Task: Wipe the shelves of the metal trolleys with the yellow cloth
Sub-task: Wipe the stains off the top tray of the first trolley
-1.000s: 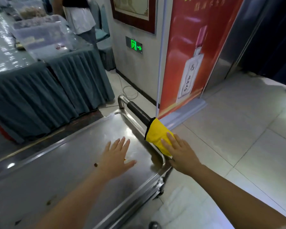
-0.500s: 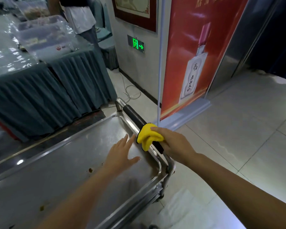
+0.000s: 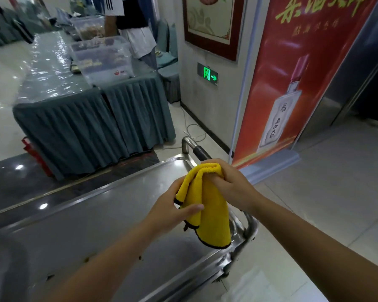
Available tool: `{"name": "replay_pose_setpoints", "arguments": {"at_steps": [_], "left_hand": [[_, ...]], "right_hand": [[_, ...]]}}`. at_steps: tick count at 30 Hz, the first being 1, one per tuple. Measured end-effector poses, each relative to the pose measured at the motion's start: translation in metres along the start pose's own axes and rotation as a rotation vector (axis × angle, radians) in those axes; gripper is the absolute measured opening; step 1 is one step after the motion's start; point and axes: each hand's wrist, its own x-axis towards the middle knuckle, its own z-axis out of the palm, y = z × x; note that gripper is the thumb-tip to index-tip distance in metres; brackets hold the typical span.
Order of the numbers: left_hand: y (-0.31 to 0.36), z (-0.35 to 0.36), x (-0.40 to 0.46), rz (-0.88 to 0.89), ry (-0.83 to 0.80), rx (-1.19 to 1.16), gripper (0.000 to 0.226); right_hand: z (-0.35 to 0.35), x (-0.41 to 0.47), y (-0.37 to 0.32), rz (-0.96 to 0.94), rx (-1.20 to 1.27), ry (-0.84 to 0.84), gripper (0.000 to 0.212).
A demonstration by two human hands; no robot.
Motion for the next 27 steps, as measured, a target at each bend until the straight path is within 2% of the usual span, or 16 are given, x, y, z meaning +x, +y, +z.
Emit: {"name": "replay_pose_setpoints", "arguments": {"at_steps": [1, 4, 6, 8, 11, 14, 16, 20, 22, 25, 27], "left_hand": [[-0.001, -0.004, -0.006, -0.014, 0.003, 0.013, 0.073], [-0.005, -0.018, -0.022, -0.057, 0.085, 0.096, 0.029], [-0.009, -0.030, -0.032, -0.085, 0.112, 0.100, 0.014], [-0.015, -0.042, -0.043, -0.139, 0.085, 0.022, 0.012], [-0.029, -0.052, -0.056, -0.314, -0.016, -0.140, 0.017], [-0.056, -0.053, -0.070, -0.511, -0.177, -0.211, 0.011], [-0.077, -0.050, -0.078, -0.543, -0.291, -0.173, 0.011], [-0.114, -0.033, -0.083, -0.457, -0.384, 0.098, 0.021], [-0.125, -0.024, -0.081, -0.378, -0.313, 0.240, 0.020], [-0.130, -0.014, -0.077, -0.234, -0.103, 0.312, 0.025], [-0.131, -0.010, -0.073, -0.091, -0.027, 0.397, 0.024]], "right_hand": [[0.009, 0.001, -0.002, 0.003, 0.003, -0.016, 0.022], [0.036, 0.001, -0.007, 0.021, 0.014, -0.065, 0.023], [0.050, -0.001, -0.008, 0.050, 0.028, -0.070, 0.023], [0.062, -0.005, -0.007, 0.091, 0.033, -0.099, 0.032], [0.078, -0.014, 0.002, 0.169, -0.006, -0.231, 0.047], [0.091, -0.026, 0.023, 0.258, -0.002, -0.331, 0.045], [0.099, -0.036, 0.039, 0.329, 0.006, -0.403, 0.038], [0.119, -0.054, 0.070, 0.395, -0.094, -0.428, 0.022], [0.126, -0.053, 0.082, 0.391, -0.156, -0.389, 0.015], [0.131, -0.043, 0.096, 0.379, -0.232, -0.300, 0.009], [0.132, -0.037, 0.101, 0.330, -0.358, -0.228, 0.006]]}}
